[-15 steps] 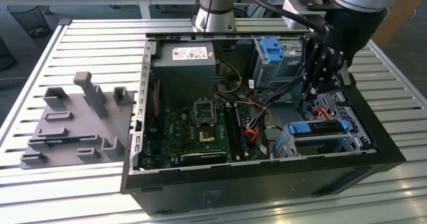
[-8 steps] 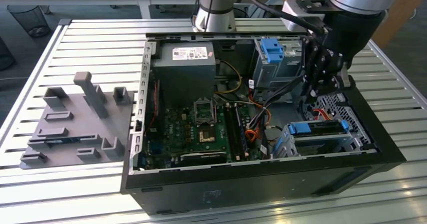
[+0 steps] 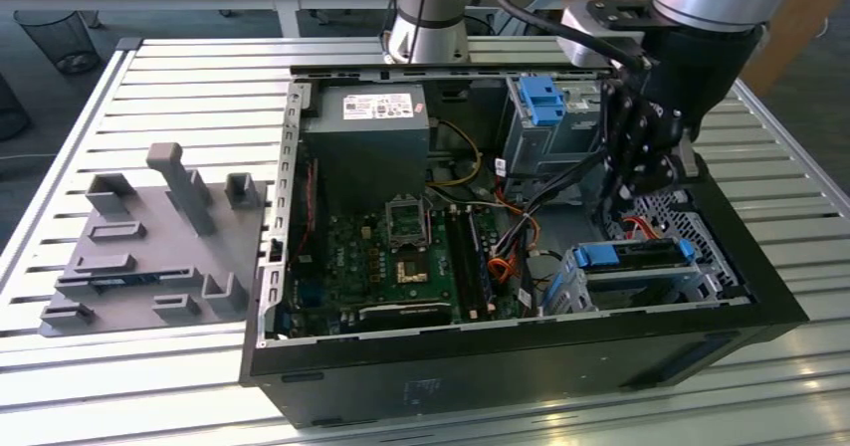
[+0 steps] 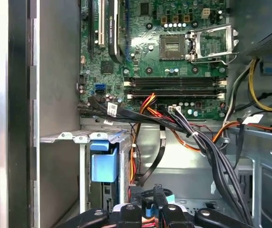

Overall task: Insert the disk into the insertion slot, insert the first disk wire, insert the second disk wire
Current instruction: 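Insert the second disk wire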

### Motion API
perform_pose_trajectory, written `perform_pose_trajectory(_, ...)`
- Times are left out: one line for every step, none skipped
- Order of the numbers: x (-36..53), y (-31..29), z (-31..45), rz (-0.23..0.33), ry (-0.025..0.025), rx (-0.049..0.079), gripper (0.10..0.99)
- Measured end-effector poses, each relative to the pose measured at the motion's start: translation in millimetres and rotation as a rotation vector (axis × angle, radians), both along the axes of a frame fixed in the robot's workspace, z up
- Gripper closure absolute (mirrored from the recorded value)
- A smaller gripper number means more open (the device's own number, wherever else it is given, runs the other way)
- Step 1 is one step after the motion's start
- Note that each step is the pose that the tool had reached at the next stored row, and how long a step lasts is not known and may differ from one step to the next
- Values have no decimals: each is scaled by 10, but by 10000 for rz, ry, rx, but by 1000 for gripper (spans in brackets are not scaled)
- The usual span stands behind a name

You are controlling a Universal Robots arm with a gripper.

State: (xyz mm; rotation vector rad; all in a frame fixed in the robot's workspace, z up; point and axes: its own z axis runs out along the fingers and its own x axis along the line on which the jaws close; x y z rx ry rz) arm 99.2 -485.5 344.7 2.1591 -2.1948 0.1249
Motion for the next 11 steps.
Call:
perform_pose_trajectory(2, 3, -5, -4, 0, -61, 839)
perform_pose_trajectory(5, 6, -10, -7, 0, -125, 839)
perform_pose_trajectory(9, 10, -15, -10, 0, -189, 851)
perform_pose_trajectory(12, 13, -19, -14, 0, -247, 851)
perform_pose_trajectory(16, 17, -23, -18, 0, -297, 918)
perform_pose_trajectory(20, 20, -28, -20, 0, -334, 937)
perform_pose_trajectory(22, 22, -32, -22, 0, -358, 937)
perform_pose_trajectory(23, 22, -33, -24, 0, -367, 937)
perform_pose_trajectory(24, 22, -33, -24, 0, -371, 937)
perform_pose_trajectory(25, 22, -33, -23, -1, -372, 937)
perform_pose_trajectory(25, 23, -34, -23, -1, -372, 937)
